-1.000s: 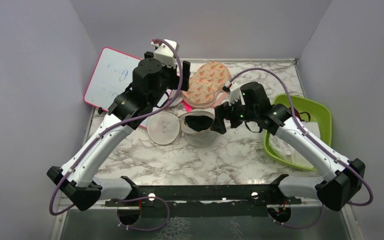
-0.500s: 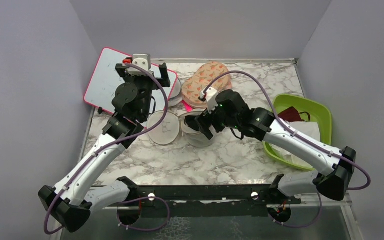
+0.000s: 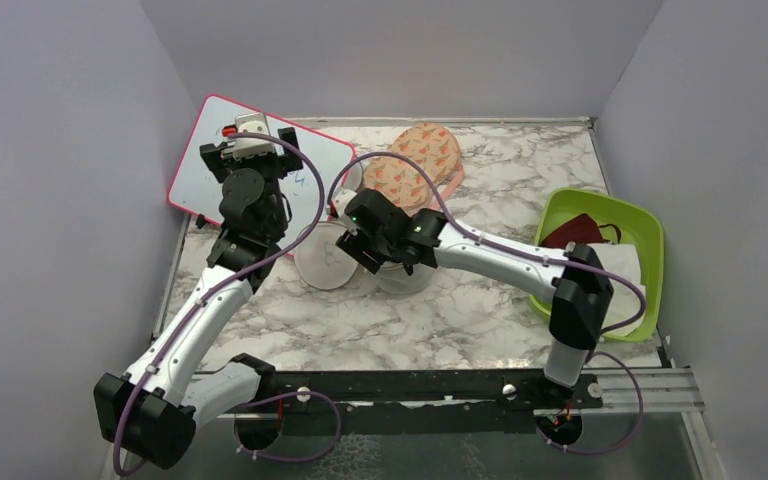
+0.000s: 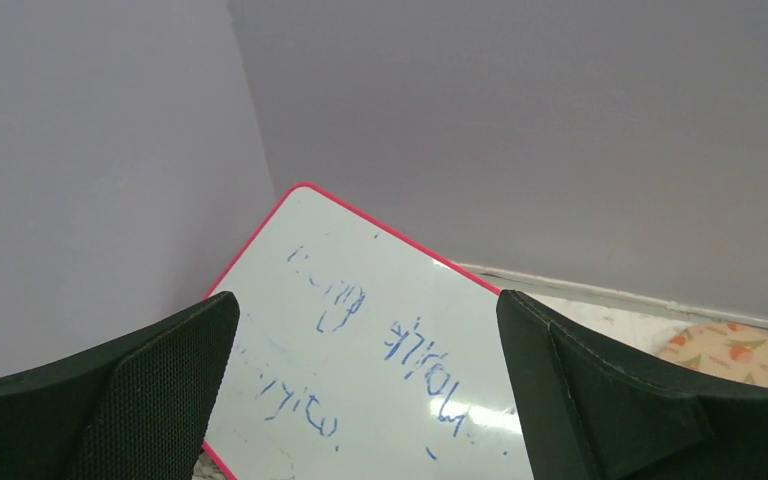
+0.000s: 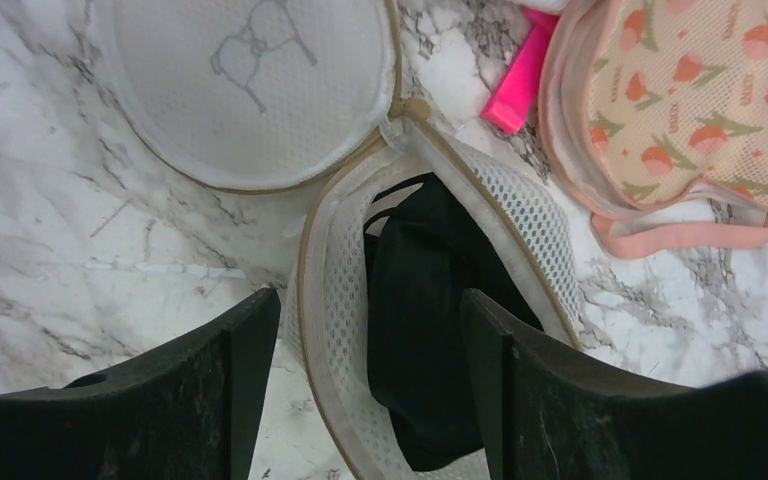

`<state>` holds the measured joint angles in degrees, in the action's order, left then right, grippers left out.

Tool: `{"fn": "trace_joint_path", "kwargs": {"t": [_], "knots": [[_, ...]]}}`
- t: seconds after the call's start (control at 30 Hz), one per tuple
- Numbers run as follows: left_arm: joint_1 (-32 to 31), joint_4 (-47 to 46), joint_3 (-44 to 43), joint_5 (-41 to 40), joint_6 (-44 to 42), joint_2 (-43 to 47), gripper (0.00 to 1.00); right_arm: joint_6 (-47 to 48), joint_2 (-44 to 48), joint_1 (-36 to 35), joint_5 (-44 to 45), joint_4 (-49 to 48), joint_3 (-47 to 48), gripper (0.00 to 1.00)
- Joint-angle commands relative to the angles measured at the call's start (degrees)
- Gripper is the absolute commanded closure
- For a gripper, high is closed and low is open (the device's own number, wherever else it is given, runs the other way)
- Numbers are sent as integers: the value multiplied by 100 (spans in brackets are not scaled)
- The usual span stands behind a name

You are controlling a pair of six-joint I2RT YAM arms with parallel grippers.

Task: Unzip the laundry bag and remove the bra
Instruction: Pick up the bra from the laundry bag.

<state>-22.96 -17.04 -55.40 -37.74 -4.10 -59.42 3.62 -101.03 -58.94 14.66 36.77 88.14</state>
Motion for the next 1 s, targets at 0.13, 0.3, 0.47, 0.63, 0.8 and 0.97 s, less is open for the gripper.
{"fn": "trace_joint_path", "kwargs": {"t": [0.13,0.3,0.47,0.63,0.8,0.97], "knots": [[51,-650,251,-379,-296,217,3,67,-836,-193,1399,414,474,31],[51,-677,289,-314,-285,237,4,-37,-1183,-231,1853,803,692,40],[40,-687,301,-271,-259,260,5,-37,-1251,-265,1918,810,689,61],[41,-682,310,-238,-224,231,6,-45,-1310,-300,2118,839,672,61],[43,-678,310,-181,-214,227,6,-139,-1293,-318,2211,824,690,57],[40,-678,316,-158,-205,228,7,-153,-1128,-320,1772,491,713,52]]}}
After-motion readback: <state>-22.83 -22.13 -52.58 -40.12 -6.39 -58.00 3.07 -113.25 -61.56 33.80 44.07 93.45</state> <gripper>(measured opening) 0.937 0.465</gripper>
